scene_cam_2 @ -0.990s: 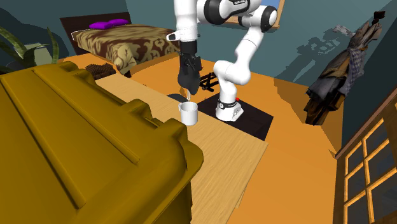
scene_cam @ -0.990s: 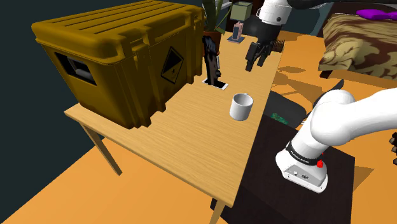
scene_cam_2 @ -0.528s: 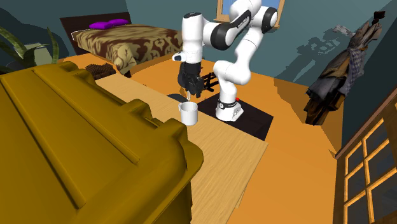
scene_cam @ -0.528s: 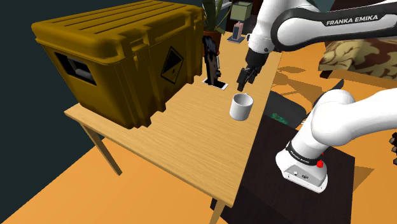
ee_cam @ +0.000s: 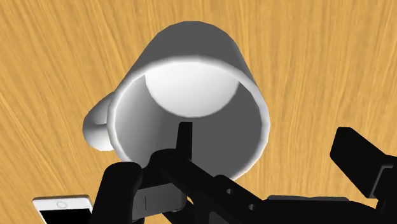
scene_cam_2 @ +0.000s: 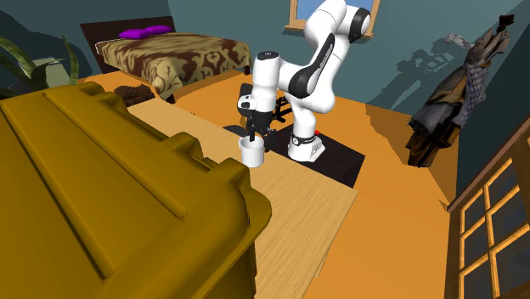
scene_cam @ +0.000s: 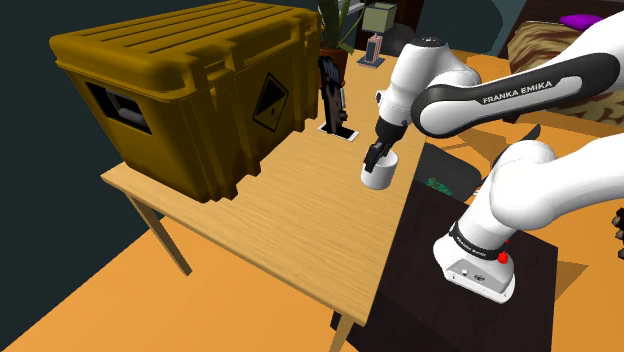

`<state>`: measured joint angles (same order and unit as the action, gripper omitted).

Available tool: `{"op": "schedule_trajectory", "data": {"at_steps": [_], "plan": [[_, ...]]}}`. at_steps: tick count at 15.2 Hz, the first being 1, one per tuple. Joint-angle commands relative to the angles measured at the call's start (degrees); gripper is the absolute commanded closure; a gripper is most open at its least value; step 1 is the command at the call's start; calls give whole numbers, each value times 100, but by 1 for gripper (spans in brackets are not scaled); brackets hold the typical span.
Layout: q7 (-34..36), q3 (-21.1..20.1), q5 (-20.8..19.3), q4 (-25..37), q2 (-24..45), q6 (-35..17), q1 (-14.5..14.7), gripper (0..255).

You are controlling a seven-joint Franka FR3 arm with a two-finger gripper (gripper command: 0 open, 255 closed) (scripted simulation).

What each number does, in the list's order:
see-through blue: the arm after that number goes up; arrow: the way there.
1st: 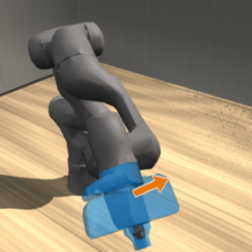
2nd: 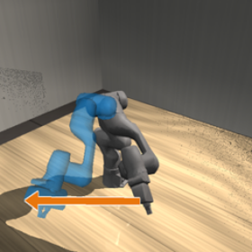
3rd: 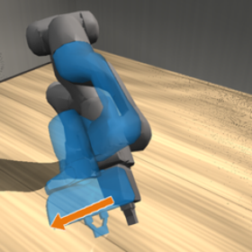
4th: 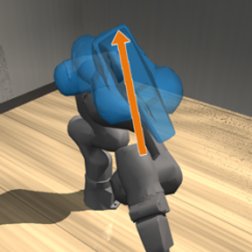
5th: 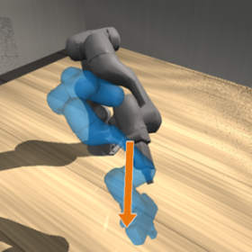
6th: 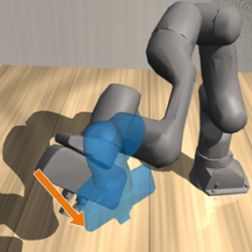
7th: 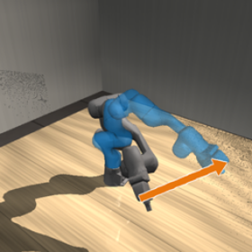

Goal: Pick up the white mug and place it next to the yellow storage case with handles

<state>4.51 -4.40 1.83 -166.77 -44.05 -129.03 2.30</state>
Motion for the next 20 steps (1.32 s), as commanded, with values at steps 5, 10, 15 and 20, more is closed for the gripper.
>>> {"op": "schedule_trajectory", "data": {"at_steps": [5, 10, 15, 20], "plan": [[9, -36, -5, -253, 476, -746, -16, 0], [10, -38, -6, -273, 526, -816, -18, 0], [9, -38, -6, -272, 525, -814, -18, 255], [9, -38, -6, -272, 525, -814, -18, 255]]}}
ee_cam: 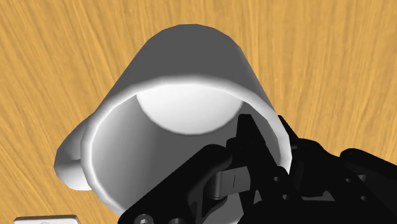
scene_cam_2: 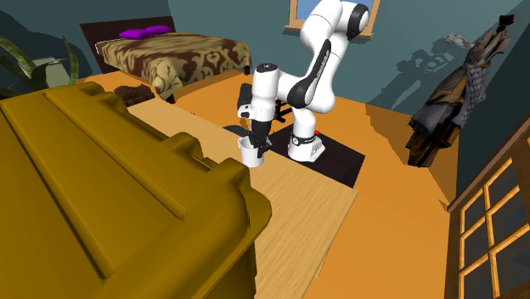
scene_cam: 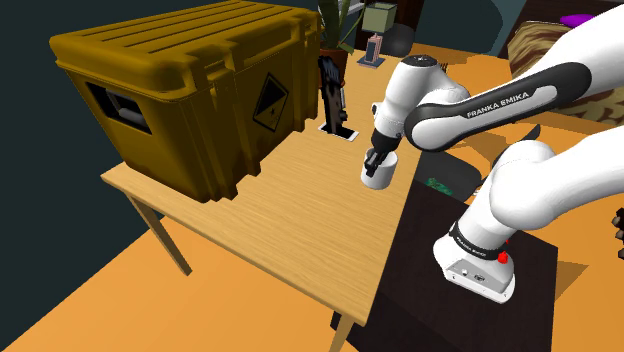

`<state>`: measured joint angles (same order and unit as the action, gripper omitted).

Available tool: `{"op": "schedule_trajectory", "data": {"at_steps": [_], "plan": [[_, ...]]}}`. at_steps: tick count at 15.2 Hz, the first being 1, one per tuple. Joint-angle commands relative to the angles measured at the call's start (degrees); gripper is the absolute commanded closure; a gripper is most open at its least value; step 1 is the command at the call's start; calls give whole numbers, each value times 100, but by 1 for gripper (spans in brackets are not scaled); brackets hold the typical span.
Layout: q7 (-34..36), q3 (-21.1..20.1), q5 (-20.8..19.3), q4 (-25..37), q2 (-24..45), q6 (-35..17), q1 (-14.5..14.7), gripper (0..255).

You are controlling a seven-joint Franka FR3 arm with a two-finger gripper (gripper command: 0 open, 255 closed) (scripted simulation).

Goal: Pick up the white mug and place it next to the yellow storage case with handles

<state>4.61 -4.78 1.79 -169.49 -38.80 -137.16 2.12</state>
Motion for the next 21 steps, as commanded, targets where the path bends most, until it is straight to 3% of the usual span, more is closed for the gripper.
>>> {"op": "schedule_trajectory", "data": {"at_steps": [1, 3, 21], "plan": [[0, 0, -1, 0, 1, -1, -1, 255], [0, 0, -1, -1, 1, -3, -1, 255], [-46, 80, -36, 993, -831, 1821, -6, 255]]}}
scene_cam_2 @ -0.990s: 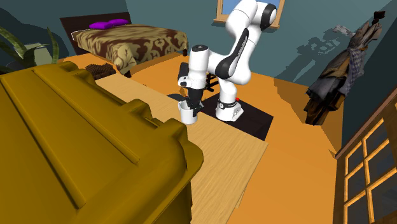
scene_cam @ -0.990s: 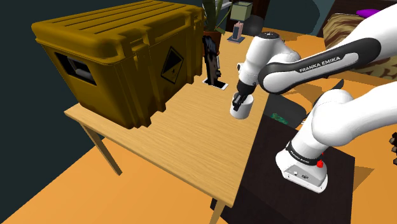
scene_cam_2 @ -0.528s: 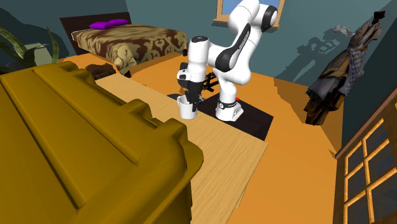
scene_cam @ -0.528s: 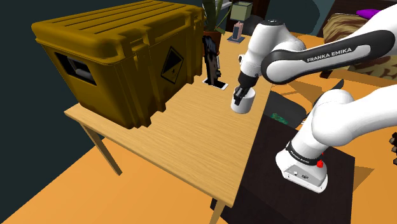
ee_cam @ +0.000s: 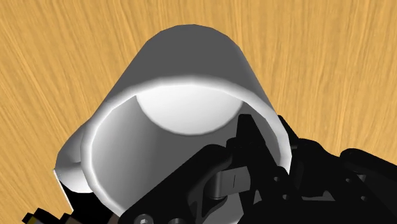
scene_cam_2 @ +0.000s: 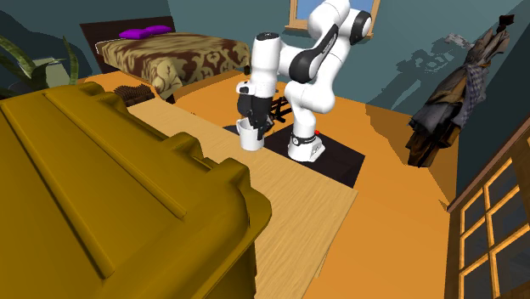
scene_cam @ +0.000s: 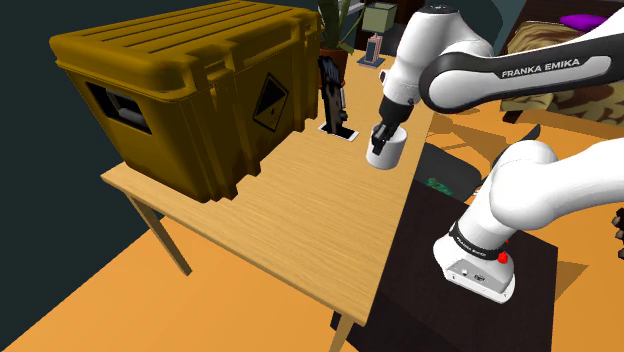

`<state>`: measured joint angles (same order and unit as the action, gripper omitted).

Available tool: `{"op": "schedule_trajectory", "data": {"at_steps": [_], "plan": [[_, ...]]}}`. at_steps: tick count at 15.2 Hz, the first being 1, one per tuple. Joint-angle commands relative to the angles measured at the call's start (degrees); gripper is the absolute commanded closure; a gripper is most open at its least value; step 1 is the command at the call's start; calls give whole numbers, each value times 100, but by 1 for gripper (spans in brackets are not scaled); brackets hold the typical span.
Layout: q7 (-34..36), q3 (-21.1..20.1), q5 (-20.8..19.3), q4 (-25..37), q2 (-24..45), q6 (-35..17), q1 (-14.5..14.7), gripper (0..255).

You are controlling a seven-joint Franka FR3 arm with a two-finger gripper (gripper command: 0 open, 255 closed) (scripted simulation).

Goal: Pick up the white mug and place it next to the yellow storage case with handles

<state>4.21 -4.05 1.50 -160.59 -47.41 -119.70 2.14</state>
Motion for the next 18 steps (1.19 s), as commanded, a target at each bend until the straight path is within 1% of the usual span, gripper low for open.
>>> {"op": "schedule_trajectory", "data": {"at_steps": [1, 18], "plan": [[-9, 11, -9, 169, 8, 163, -9, 255], [-35, 62, -49, 1431, -85, 1519, -34, 255]]}}
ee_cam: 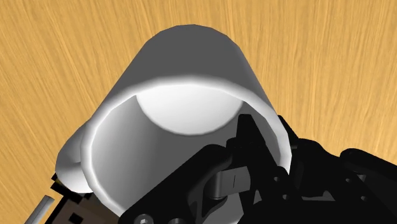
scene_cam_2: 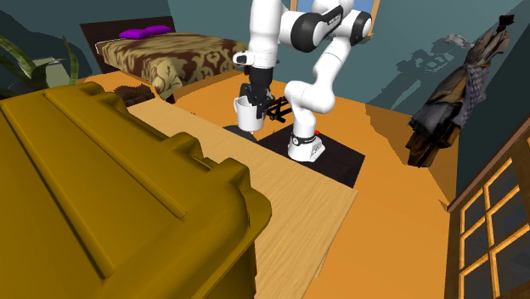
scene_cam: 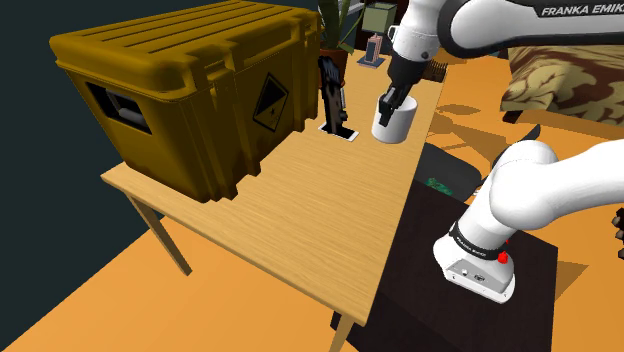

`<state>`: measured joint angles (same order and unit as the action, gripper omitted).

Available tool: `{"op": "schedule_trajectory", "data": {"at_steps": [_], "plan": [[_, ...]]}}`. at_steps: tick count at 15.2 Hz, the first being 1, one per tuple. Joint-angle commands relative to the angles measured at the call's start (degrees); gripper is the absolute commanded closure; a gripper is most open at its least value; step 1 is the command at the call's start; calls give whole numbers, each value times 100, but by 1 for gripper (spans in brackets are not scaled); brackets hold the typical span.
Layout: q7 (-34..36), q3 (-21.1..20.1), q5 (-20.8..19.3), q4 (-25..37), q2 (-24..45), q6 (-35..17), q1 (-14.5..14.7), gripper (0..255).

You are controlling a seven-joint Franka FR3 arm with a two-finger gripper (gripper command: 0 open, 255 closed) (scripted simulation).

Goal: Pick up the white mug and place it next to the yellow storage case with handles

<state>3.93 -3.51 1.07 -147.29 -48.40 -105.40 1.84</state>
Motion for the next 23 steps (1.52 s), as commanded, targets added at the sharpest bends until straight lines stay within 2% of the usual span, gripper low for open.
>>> {"op": "schedule_trajectory", "data": {"at_steps": [1, 23], "plan": [[-8, 10, -8, 183, 22, 162, -6, 255], [-29, 47, -51, 2182, 485, 1696, -41, 255]]}}
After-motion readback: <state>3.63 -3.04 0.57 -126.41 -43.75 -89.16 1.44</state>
